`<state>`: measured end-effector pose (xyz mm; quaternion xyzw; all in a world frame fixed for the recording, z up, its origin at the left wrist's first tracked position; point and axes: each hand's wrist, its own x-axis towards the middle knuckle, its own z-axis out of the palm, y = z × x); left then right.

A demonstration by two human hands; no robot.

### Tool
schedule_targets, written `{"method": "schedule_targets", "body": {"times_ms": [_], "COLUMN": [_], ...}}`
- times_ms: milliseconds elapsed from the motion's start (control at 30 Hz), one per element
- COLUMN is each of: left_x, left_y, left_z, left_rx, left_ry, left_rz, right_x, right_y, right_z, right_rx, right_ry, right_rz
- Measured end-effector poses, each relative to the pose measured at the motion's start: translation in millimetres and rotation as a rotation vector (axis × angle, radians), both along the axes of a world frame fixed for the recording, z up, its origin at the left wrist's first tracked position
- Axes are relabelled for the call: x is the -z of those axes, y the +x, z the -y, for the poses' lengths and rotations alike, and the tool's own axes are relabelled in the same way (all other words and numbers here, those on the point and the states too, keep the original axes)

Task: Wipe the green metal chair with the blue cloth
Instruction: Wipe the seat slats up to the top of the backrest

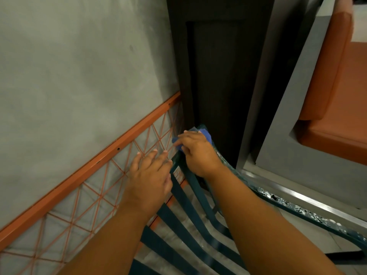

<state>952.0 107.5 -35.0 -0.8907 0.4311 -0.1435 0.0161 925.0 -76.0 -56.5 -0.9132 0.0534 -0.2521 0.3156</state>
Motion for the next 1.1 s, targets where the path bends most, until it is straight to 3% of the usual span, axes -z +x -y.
{"method": "schedule_targets", "body": {"times_ms": [100, 200, 267, 433, 600, 700, 900, 1000, 1100], "left_x": [1.7, 2.6, 2.5, 0.7, 0.9, 1.6, 2.1, 2.6, 2.0], "left_y": [0.7, 0.4, -0.3, -0.9, -0.7, -0.5, -0.2, 0.0, 0.2], "left_z": [-0.3, -0.4, -0.6, -0.8, 0.9, 0.3, -1.5, -1.7, -1.6], "left_rx": [0.006, 0.003, -0.002, -0.016, -0.044, -0.03, -0.019, -0.007, 0.002], "left_ry": [-0.021, -0.043, -0.042, -0.036, -0.012, -0.044, -0.045, -0.038, -0.026], "left_rz": [0.023, 0.024, 0.029, 0.05, 0.05, 0.057, 0.058, 0.065, 0.057], "right_x": [-10.0, -19.5, -17.6, 2.9, 13.1, 9.2, -20.1, -26.5, -18.1], "right_y": [1.5, 23.0, 28.2, -6.2, -27.9, -6.4, 31.2, 36.4, 32.7], "right_z": [14.9, 20.4, 15.0, -8.5, -15.9, -0.8, 37.4, 42.2, 28.6], "right_rx": [-0.091, 0.022, 0.058, -0.134, -0.177, -0.093, 0.072, 0.18, 0.208], "right_ry": [-0.062, -0.19, -0.207, -0.097, -0.082, -0.152, -0.206, -0.032, -0.166], "right_rz": [-0.073, -0.288, -0.319, -0.003, 0.048, 0.035, -0.398, -0.401, -0.283]}}
